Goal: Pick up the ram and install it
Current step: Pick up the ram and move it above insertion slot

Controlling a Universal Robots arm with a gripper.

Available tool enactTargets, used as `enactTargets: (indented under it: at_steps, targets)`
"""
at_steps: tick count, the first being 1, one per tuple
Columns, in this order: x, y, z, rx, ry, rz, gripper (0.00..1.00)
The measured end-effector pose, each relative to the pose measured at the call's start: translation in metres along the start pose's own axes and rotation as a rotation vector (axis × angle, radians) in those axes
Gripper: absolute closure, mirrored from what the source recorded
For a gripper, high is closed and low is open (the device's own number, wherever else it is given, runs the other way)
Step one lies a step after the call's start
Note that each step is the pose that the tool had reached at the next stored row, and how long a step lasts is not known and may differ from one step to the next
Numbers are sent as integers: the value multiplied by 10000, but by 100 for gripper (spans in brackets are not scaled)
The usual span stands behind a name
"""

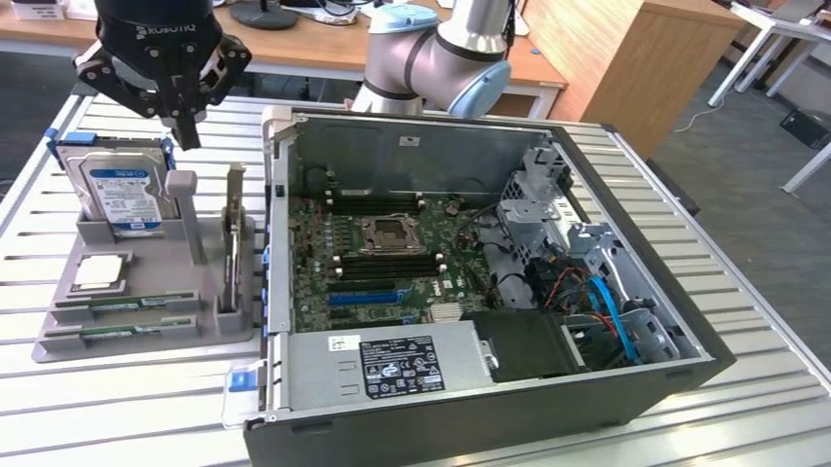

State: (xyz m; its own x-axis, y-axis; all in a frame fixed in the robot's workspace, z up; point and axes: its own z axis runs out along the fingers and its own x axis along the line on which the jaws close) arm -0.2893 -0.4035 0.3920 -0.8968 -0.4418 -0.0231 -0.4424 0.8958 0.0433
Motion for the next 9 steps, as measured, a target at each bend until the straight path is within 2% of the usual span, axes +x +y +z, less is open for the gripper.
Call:
enactTargets:
  at_steps: [9]
  targets:
    - [0, 0, 0, -37, 72, -1644, 89]
